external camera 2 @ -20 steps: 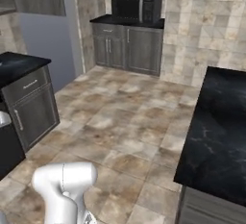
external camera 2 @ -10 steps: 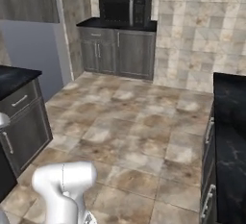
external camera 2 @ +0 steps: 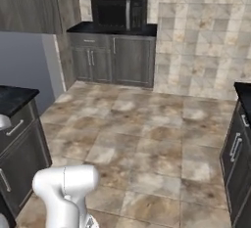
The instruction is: Move the ketchup and mustard from the cabinet to the dining counter.
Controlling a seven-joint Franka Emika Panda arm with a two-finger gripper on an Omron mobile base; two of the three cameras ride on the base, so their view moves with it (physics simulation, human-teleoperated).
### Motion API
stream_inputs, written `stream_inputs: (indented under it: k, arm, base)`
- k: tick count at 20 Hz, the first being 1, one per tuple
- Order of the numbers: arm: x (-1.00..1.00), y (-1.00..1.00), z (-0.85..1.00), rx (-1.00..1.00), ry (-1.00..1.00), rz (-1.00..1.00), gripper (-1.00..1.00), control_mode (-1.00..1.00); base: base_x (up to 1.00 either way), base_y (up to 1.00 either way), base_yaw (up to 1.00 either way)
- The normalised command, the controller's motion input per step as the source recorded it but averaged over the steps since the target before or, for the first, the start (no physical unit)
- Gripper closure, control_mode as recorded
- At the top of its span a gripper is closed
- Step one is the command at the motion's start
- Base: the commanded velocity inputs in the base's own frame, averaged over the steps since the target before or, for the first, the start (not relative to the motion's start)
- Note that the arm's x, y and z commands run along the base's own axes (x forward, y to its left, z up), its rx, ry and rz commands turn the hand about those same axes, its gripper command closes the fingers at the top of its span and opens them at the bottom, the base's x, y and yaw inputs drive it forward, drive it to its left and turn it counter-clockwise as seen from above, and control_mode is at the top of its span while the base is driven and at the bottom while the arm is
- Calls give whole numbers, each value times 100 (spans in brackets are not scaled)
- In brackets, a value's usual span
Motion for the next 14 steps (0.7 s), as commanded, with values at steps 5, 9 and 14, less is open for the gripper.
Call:
stream_inputs:
  k: [5,9,14]
  arm:
    - [0,0,0,0,0,0,-100,100]
    - [0,0,0,0,0,0,-100,100]
    - [0,0,0,0,0,0,-100,100]
  base:
    - [69,38,7]
    - [44,25,29]
    - [29,33,42]
